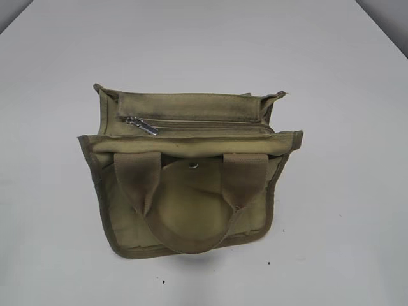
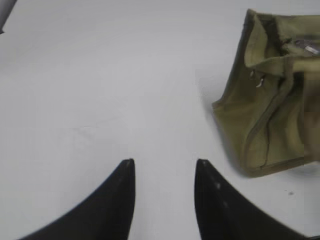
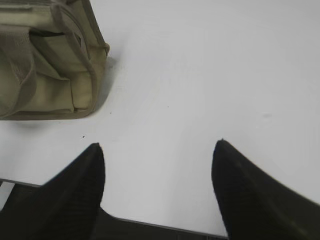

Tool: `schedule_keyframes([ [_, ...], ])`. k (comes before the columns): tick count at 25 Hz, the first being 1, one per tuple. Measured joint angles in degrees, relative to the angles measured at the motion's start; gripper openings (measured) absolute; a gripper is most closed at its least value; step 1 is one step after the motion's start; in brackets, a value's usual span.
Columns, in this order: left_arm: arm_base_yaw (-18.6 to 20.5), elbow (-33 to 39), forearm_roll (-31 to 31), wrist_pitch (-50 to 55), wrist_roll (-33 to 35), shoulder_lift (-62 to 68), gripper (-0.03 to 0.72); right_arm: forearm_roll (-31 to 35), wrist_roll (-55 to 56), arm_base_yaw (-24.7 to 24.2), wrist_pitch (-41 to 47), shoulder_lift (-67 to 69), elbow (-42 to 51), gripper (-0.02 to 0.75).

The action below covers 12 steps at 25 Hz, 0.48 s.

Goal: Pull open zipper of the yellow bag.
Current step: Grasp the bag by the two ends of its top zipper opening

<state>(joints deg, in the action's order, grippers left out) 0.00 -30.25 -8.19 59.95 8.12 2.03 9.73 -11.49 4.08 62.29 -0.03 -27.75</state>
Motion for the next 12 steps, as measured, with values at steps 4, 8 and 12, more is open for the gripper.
schedule_keyframes([
  [4,0.00,-1.06,-11.70,-6.63,0.00,9.51,0.312,0.22,0.00,0.00,-0.94,6.33,-0.22,0.522],
  [8,0.00,-1.65,-26.49,-10.63,0.00,23.01,0.312,2.68,0.00,0.93,-9.10,13.70,-1.53,0.522],
  [12,-0.14,-1.69,-42.51,-11.53,5.99,37.99,0.313,4.46,0.00,3.37,-19.60,22.08,-2.03,0.522],
])
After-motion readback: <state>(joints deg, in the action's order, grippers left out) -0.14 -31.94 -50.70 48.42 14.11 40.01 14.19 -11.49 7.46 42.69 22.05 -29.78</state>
